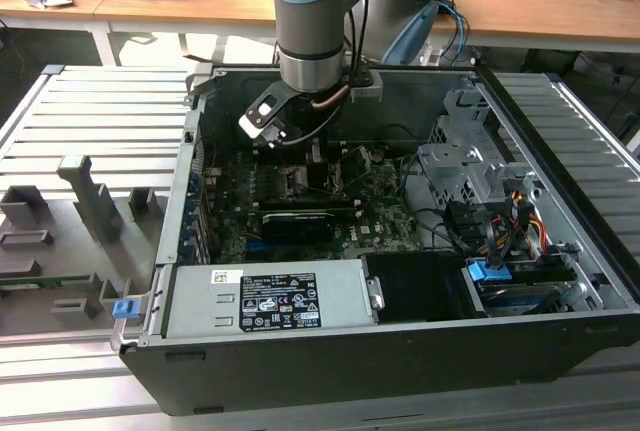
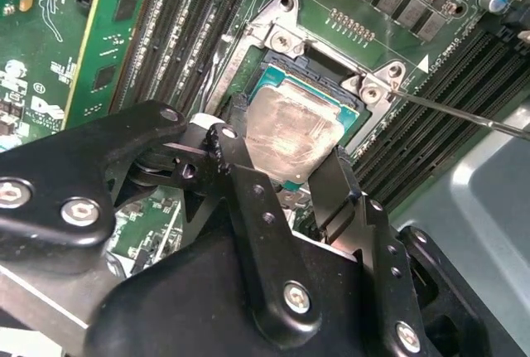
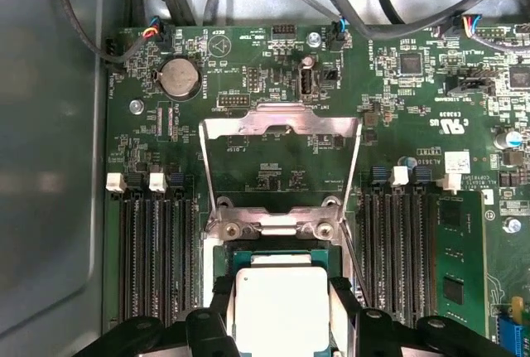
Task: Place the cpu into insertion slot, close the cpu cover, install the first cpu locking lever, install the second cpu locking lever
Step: 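Place the cpu into insertion slot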
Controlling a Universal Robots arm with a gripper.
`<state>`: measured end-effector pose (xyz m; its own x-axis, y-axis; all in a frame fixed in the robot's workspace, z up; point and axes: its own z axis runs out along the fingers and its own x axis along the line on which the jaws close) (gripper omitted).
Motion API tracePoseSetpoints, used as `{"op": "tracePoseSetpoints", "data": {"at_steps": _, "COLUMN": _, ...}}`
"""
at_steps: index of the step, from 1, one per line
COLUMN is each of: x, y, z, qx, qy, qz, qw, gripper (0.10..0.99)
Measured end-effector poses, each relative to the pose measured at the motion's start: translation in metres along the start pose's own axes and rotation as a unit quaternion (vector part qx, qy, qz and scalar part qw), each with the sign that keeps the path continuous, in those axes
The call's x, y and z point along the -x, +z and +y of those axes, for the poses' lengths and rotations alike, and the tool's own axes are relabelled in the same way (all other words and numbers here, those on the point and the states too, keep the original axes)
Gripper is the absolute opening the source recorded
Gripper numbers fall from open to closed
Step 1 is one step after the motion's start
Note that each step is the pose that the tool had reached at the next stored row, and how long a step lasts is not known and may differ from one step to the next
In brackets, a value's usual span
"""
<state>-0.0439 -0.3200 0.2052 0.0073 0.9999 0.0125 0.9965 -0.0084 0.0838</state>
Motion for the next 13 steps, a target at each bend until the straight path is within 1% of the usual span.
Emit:
{"op": "tracePoseSetpoints", "data": {"at_steps": 9, "x": -0.0013, "y": 0.004, "z": -0.0003, "qx": 0.0, "qy": 0.002, "qz": -0.0009, "qw": 1.0, "gripper": 0.537}}
{"op": "tracePoseSetpoints", "data": {"at_steps": 13, "x": -0.0013, "y": 0.0045, "z": -0.0004, "qx": -0.0001, "qy": 0.004, "qz": -0.0014, "qw": 1.0, "gripper": 0.537}}
